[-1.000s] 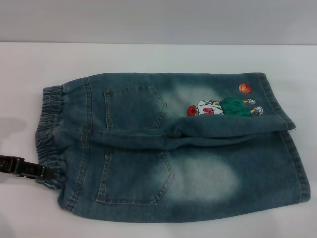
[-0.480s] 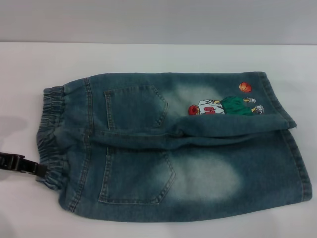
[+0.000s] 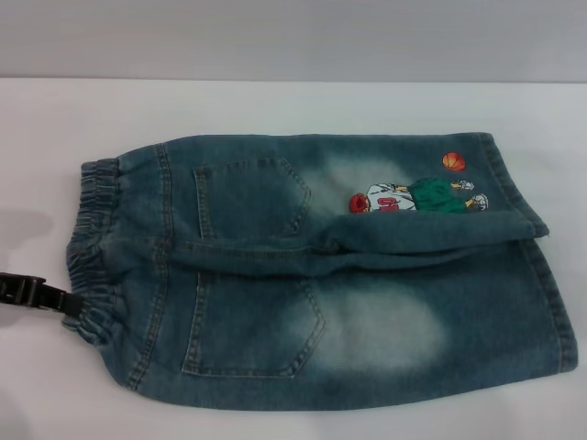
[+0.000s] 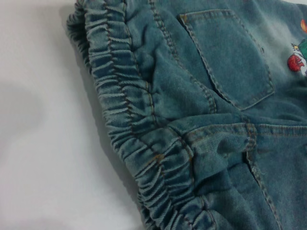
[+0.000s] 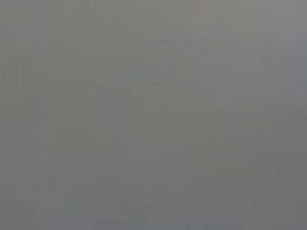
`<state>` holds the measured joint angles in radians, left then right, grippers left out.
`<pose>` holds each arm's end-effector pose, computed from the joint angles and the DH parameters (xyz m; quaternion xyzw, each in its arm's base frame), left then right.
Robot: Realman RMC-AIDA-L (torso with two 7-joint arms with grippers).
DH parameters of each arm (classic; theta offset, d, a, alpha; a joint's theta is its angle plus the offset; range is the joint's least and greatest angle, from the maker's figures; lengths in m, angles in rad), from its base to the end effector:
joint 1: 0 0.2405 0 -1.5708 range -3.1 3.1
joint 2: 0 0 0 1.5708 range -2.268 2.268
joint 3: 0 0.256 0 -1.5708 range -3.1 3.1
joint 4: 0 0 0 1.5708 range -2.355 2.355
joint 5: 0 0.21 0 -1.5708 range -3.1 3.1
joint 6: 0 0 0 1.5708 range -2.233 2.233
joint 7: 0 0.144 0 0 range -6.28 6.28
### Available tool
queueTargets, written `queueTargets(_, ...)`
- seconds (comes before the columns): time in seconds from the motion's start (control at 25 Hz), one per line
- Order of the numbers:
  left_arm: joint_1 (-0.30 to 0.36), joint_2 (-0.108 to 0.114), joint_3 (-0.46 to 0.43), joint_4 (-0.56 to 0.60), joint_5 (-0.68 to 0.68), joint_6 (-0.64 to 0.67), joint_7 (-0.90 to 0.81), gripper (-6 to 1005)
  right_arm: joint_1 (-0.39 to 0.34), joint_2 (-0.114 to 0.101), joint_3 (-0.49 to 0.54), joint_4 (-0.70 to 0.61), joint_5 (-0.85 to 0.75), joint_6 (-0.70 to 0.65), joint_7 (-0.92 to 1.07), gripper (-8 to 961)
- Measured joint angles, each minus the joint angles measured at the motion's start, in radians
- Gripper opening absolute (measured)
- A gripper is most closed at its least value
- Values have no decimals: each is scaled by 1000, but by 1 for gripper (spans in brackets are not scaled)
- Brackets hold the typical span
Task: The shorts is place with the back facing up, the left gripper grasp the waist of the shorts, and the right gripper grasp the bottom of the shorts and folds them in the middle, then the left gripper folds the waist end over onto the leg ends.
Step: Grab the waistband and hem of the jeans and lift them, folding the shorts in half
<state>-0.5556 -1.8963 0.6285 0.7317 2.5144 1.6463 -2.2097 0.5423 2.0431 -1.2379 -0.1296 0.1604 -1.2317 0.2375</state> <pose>-0.3343 0.3200 0.0751 -0.8121 -0.5747 -0.0069 0.1008 0.3288 0.3733 0.0822 -0.5466 0.2120 0.3766 0.7173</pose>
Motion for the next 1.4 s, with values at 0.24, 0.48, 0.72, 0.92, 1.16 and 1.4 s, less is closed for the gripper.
queueTargets(0.24,-4,-12,-6,15,2,-36,-3,52,0,-40,-30,-57,-201,76,257,534)
queueTargets(0.48,2,-40,-37,79,-9,-104,1,50,3,-142,-28,-222,-727,47,743,533)
queueTargets(0.72,-11,-44,-39,87,-21,-128,5,48,76,-231,153,-442,-1411,-328,1209,533)
queueTargets(0.92,-22,-44,-39,87,-23,-138,7,48,181,-268,284,-457,-1841,-660,1307,534)
queueTargets(1.16,-34,-44,-37,88,-24,-151,11,48,178,-264,296,-494,-2090,-816,1314,534)
queueTargets(1.4,-51,-46,-32,84,-25,-166,7,48,164,-262,301,-493,-2320,-813,1364,533)
